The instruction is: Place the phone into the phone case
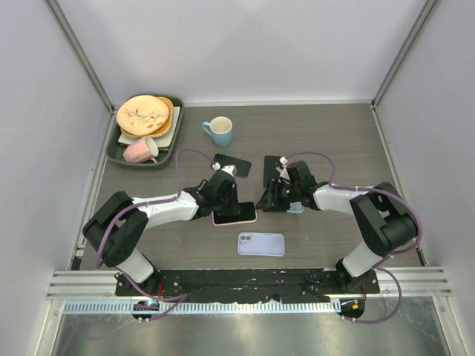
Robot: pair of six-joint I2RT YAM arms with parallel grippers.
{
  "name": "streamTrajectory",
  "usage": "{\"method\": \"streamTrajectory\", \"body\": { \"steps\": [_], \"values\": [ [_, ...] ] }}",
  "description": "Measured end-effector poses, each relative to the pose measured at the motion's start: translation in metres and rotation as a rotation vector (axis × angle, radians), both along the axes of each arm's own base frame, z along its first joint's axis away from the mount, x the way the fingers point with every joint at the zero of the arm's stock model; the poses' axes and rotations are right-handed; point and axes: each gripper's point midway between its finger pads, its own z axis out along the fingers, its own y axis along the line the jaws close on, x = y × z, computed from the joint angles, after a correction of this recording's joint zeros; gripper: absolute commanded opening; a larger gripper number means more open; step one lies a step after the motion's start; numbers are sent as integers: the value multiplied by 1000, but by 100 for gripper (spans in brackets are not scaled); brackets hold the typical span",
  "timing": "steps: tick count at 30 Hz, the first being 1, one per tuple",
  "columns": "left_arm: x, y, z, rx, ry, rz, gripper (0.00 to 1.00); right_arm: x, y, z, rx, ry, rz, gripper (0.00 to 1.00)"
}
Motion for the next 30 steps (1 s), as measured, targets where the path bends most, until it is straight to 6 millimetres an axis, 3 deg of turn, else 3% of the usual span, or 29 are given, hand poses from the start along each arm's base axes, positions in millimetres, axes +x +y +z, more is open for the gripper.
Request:
{"method": "streamTrajectory", "body": {
  "steps": [7, 12, 21, 30],
  "values": [
    [0, 0, 0, 3, 3, -1, 0, 1, 21, -9, 159, 85, 46, 37],
    [-1, 0, 0, 4, 2, -2, 0, 7, 22, -11, 228, 113, 44, 34],
    [0, 0, 0, 8, 5, -3, 0, 16, 24, -11, 225, 107, 53, 34],
    [2, -3, 0, 19, 13, -4, 0, 19, 23, -16, 206, 142, 76, 19]
  ]
}}
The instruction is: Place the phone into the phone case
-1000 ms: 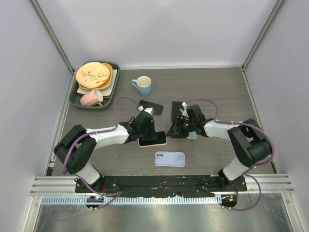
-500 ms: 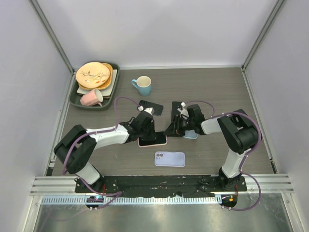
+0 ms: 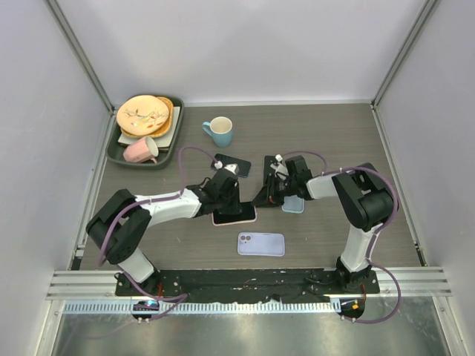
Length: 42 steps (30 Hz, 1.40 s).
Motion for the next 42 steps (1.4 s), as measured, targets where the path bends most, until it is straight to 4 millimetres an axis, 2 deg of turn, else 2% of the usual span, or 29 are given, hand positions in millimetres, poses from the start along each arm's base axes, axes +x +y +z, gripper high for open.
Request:
{"method": "streamTrajectory", "body": {
  "steps": [21, 28, 42],
  "values": [
    [14, -18, 1, 0, 4, -7, 0, -4, 2, -11, -168, 46, 42, 1],
    [18, -25, -1, -7, 5, -12, 0, -4, 5, -13, -259, 38, 46, 1],
    [16, -23, -7, 21, 42, -11, 0, -2, 8, -16, -541, -70, 47, 1]
  ]
}}
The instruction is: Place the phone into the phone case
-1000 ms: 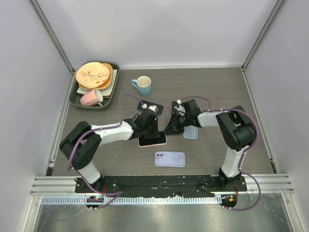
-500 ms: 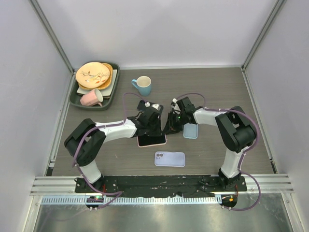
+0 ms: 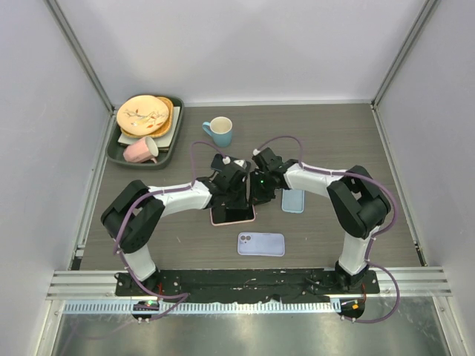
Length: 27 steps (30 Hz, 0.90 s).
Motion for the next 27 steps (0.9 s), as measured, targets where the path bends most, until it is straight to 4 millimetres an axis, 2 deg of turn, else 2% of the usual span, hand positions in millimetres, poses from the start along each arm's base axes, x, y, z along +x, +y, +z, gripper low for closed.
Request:
{"method": "streamTrajectory", "body": {
  "steps": [6, 9, 17, 19, 21, 23, 27],
  "values": [
    [2, 1, 2, 1, -16, 9, 4, 11, 3, 3, -146, -168, 18, 1],
    [5, 9, 3, 23, -46, 31, 8, 12, 4, 5, -189, -228, 29, 1],
    [-8, 59, 9, 136, -117, 87, 26, 16, 6, 16, -198, -328, 37, 2],
    [-11, 67, 17, 140, -139, 97, 29, 17, 7, 21, -180, -344, 38, 4],
    [-11, 72, 32, 120, -176, 107, 33, 15, 7, 23, -157, -354, 39, 11],
    [-10, 76, 49, 96, -228, 116, 41, 13, 6, 25, -133, -358, 35, 17],
    [-6, 90, 74, 100, -302, 148, 45, 2, -4, 28, -114, -331, 38, 27]
  ]
}}
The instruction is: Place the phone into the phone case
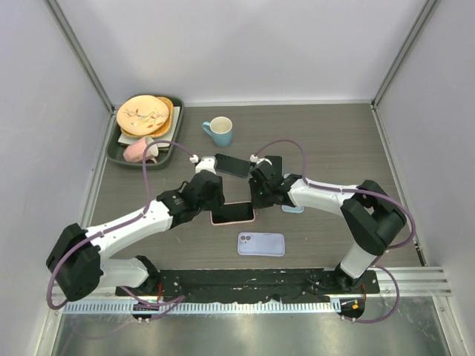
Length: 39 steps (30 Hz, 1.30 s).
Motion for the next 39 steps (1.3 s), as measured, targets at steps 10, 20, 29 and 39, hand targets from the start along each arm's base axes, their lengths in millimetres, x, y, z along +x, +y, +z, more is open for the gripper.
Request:
{"method": "streamTrajectory", "body": {
  "steps": [10, 20, 29, 39],
  "values": [
    [-9, 44, 21, 55, -109, 54, 58, -24, -29, 9, 123, 65, -3, 61],
    [-15, 54, 42, -20, -203, 59, 61, -36, -20, -1, 252, 141, 26, 58],
    [-14, 53, 37, -1, -194, 51, 61, -37, 2, -6, 347, 187, 64, 34],
    [-13, 50, 36, -14, -200, 46, 61, -34, 23, -10, 429, 235, 89, 25]
  ]
}}
